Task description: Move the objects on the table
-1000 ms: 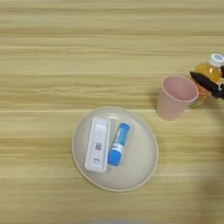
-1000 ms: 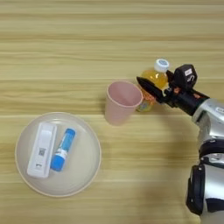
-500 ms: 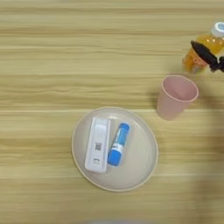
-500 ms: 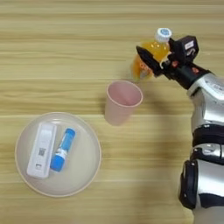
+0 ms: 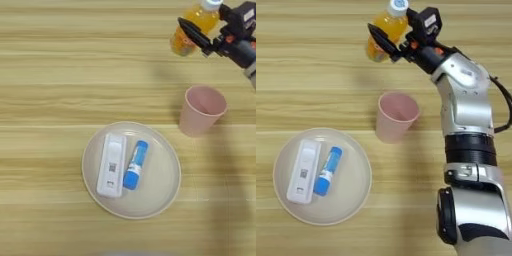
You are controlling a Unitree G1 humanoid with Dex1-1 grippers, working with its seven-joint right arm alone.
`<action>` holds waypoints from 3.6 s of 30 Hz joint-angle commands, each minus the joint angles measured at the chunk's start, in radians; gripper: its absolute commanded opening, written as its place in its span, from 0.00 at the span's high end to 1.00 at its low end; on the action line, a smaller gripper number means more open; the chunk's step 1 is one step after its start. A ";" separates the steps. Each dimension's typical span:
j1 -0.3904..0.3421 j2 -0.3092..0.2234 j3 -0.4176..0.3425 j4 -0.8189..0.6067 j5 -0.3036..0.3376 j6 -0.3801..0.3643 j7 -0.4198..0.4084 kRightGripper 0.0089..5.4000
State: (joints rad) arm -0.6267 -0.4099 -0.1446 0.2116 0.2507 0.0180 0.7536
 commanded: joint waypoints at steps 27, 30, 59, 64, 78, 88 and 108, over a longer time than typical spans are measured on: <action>0.009 0.268 0.289 -0.076 -0.089 0.128 -0.112 0.35; 0.018 0.276 0.295 -0.044 -0.099 0.121 -0.111 0.35; 0.077 0.309 0.319 0.077 -0.139 0.055 -0.092 0.24; 0.076 0.309 0.314 0.066 -0.135 0.055 -0.085 0.14; 0.071 0.310 0.298 0.012 -0.117 0.052 -0.080 0.01; 0.066 0.309 0.280 -0.046 -0.104 0.039 -0.089 0.01; 0.009 -0.044 -0.118 -0.394 0.107 0.085 -0.038 0.01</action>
State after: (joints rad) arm -0.5312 -0.3827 -0.2109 -0.1492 0.3255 0.1425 0.7095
